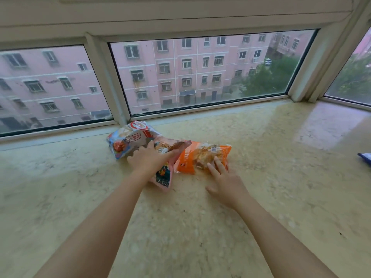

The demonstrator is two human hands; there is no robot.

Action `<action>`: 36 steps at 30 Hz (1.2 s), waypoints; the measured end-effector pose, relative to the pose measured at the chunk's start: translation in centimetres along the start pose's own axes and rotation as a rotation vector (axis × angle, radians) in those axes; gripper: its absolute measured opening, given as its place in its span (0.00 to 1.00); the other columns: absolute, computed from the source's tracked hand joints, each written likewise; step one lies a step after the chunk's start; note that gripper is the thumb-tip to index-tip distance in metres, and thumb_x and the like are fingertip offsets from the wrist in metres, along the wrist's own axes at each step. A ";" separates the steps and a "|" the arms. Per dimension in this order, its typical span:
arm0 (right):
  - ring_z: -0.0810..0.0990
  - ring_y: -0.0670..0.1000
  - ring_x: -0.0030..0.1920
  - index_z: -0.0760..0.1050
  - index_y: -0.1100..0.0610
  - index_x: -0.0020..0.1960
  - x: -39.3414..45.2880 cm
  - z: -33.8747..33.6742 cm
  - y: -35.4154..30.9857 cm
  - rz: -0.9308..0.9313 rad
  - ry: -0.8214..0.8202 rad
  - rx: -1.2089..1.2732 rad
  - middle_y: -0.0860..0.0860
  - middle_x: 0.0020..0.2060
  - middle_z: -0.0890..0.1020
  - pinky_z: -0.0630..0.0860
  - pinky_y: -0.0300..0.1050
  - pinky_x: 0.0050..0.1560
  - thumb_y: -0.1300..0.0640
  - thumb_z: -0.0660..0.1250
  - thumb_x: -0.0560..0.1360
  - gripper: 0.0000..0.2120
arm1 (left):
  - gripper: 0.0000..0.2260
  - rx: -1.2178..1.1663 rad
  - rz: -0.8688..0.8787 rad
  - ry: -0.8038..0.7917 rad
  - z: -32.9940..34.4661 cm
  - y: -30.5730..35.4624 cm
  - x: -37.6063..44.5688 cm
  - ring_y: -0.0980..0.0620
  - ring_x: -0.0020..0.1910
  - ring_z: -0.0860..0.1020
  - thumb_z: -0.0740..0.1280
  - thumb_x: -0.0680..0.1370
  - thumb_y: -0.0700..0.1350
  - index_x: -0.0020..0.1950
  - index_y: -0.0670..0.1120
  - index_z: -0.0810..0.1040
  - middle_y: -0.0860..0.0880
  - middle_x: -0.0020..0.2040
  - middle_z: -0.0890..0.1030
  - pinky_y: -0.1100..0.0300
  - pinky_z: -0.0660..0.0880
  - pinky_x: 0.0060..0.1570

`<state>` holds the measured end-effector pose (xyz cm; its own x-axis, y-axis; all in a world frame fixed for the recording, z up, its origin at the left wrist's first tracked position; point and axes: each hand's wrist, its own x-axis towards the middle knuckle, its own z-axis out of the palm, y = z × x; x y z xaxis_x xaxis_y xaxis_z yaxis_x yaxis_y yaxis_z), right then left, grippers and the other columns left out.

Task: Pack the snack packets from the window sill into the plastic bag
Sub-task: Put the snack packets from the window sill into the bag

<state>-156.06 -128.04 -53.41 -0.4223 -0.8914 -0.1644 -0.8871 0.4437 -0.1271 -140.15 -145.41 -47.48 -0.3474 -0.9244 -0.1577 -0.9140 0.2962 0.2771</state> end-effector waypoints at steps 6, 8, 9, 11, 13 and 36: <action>0.82 0.53 0.35 0.81 0.51 0.45 -2.0 -0.7 -0.3 -0.216 0.613 0.088 0.46 0.45 0.84 0.74 0.42 0.27 0.48 0.63 0.69 0.11 | 0.45 -0.165 0.040 -0.085 2.2 -1.1 0.3 0.39 0.72 0.63 0.36 0.66 0.78 0.78 0.57 0.40 0.46 0.78 0.55 0.39 0.59 0.68; 0.82 0.54 0.41 0.81 0.52 0.48 -0.8 -1.6 -0.6 -0.112 0.649 0.118 0.48 0.46 0.84 0.75 0.44 0.35 0.51 0.63 0.71 0.11 | 0.40 -0.203 0.074 -0.105 2.8 -1.5 0.6 0.39 0.72 0.64 0.37 0.70 0.75 0.77 0.58 0.38 0.47 0.79 0.53 0.41 0.64 0.67; 0.80 0.55 0.49 0.79 0.53 0.54 0.1 -1.8 -0.5 -0.007 0.602 0.154 0.50 0.51 0.82 0.75 0.47 0.43 0.51 0.62 0.73 0.13 | 0.36 -0.214 0.092 -0.113 3.0 -1.7 0.7 0.39 0.72 0.64 0.39 0.73 0.72 0.77 0.58 0.37 0.47 0.79 0.52 0.41 0.65 0.67; 0.70 0.57 0.64 0.68 0.54 0.70 2.1 -1.9 -0.3 0.211 0.386 0.237 0.53 0.65 0.74 0.69 0.51 0.59 0.49 0.61 0.77 0.22 | 0.32 -0.221 0.116 -0.111 3.6 -2.2 0.7 0.39 0.70 0.67 0.41 0.76 0.69 0.76 0.61 0.35 0.46 0.78 0.54 0.40 0.68 0.64; 0.60 0.58 0.71 0.55 0.53 0.76 3.5 -2.0 -0.1 0.332 0.159 0.295 0.53 0.73 0.64 0.62 0.56 0.67 0.44 0.59 0.78 0.30 | 0.29 -0.210 0.113 -0.120 4.1 -2.6 0.7 0.40 0.67 0.70 0.43 0.79 0.66 0.77 0.60 0.36 0.44 0.76 0.59 0.43 0.70 0.62; 0.84 0.56 0.46 0.67 0.48 0.64 -4.7 -5.3 -1.5 0.410 -0.064 1.443 0.53 0.51 0.83 0.80 0.51 0.35 0.77 0.70 0.66 0.35 | 0.33 -0.973 -0.095 -0.571 -0.8 -7.9 -6.1 0.46 0.49 0.83 0.78 0.66 0.38 0.64 0.58 0.68 0.48 0.48 0.85 0.41 0.75 0.58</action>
<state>-153.76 -124.98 -47.25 -0.5465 -0.6979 -0.4629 0.2450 0.3953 -0.8853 -130.62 -142.29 -47.95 -0.5577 -0.6142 -0.5584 -0.4776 -0.3127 0.8210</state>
